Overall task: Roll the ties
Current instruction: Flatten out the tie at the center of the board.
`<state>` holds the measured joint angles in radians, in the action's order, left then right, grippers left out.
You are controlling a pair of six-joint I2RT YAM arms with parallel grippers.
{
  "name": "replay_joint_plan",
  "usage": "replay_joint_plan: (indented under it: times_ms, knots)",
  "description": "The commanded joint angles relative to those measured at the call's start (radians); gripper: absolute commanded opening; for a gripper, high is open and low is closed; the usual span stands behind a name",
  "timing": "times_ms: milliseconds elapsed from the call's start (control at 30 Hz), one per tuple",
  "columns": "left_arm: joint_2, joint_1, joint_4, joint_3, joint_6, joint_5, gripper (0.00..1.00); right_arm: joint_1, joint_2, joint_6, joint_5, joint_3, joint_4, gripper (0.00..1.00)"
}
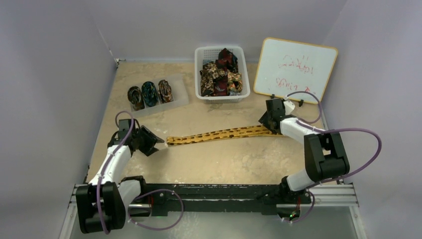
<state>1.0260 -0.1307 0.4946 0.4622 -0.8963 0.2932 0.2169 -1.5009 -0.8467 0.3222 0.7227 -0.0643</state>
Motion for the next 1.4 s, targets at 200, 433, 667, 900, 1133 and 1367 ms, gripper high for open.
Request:
replay_joint_plan:
  times_ms: [200,433,667,900,1133,1367]
  knots:
    - [-0.039,-0.007,-0.084,0.01,0.081,0.12,0.52,-0.055,0.1,0.218,-0.007,0.019,0.077,0.54]
    - [0.024,0.048,-0.272,0.003,0.227,0.263,0.56,-0.045,0.145,0.317,-0.241,0.006,0.141,0.58]
    - [0.218,0.323,-0.111,0.212,0.291,-0.084,0.63,0.008,0.1,0.331,-0.254,0.051,0.113,0.59]
    - [0.315,0.35,-0.074,0.274,0.317,-0.185,0.63,0.054,0.091,0.327,-0.269,0.086,0.097,0.6]
    - [0.392,0.4,-0.082,0.28,0.333,-0.193,0.57,0.075,0.106,0.305,-0.282,0.088,0.108,0.61]
    - [0.413,0.401,-0.076,0.27,0.311,-0.242,0.26,0.103,0.1,0.302,-0.306,0.072,0.121,0.62]
